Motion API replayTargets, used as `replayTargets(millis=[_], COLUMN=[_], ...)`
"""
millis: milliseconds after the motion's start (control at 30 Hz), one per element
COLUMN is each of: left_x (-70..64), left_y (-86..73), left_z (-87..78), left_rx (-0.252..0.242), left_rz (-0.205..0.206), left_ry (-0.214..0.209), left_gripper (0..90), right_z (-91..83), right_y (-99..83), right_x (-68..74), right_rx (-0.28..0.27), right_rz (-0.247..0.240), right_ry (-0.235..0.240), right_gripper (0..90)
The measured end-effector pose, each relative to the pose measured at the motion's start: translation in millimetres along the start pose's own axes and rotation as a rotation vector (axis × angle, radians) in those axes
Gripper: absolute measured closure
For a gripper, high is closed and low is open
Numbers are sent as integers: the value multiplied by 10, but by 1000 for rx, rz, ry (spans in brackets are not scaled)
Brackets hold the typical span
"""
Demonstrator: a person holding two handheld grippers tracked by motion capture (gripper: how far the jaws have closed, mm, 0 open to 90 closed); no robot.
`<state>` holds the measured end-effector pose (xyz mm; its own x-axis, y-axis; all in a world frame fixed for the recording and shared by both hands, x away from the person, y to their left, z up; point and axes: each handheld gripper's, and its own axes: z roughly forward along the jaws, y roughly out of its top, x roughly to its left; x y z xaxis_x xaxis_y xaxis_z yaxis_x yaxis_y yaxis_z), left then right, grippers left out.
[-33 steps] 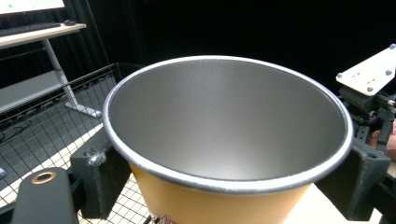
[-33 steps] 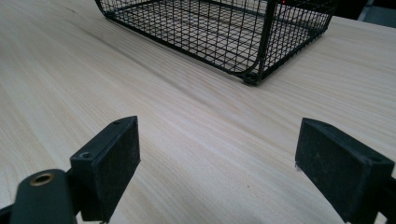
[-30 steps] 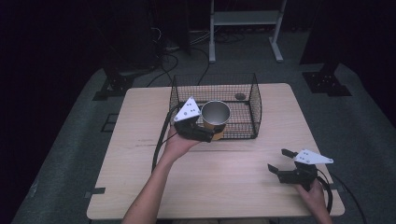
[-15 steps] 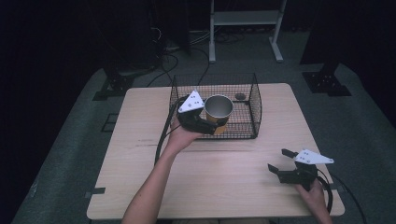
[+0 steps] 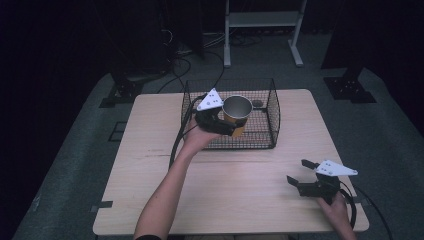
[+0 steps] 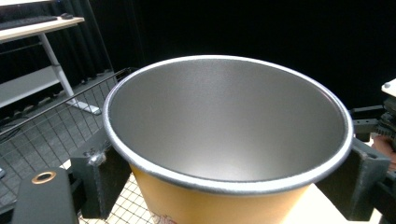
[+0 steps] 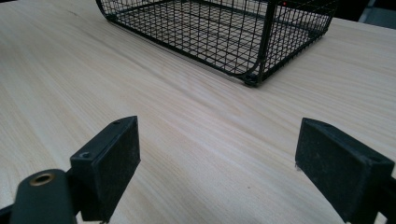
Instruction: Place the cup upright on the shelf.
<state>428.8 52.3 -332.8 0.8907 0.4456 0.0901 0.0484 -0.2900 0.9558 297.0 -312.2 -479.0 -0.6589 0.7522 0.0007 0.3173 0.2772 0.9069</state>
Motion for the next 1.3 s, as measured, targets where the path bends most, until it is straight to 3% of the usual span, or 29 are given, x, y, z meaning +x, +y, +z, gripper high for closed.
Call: replayTargets(millis=[567, 833, 1300], left_x=[303, 492, 605], left_y=[16, -70, -110], left_z=[292, 439, 647], left_rx=[46, 88, 144], left_rz=[-18, -74, -42], left_ry=[6, -7, -9], left_gripper=[140, 140, 139], right_z=[-8, -10, -11], right_y=[-3, -4, -4], right_x=[-13, -17, -19], right_rx=[-6, -9, -11], right_rz=[11, 13, 13], right_ry=[10, 15, 16], right_gripper=[129, 129, 129])
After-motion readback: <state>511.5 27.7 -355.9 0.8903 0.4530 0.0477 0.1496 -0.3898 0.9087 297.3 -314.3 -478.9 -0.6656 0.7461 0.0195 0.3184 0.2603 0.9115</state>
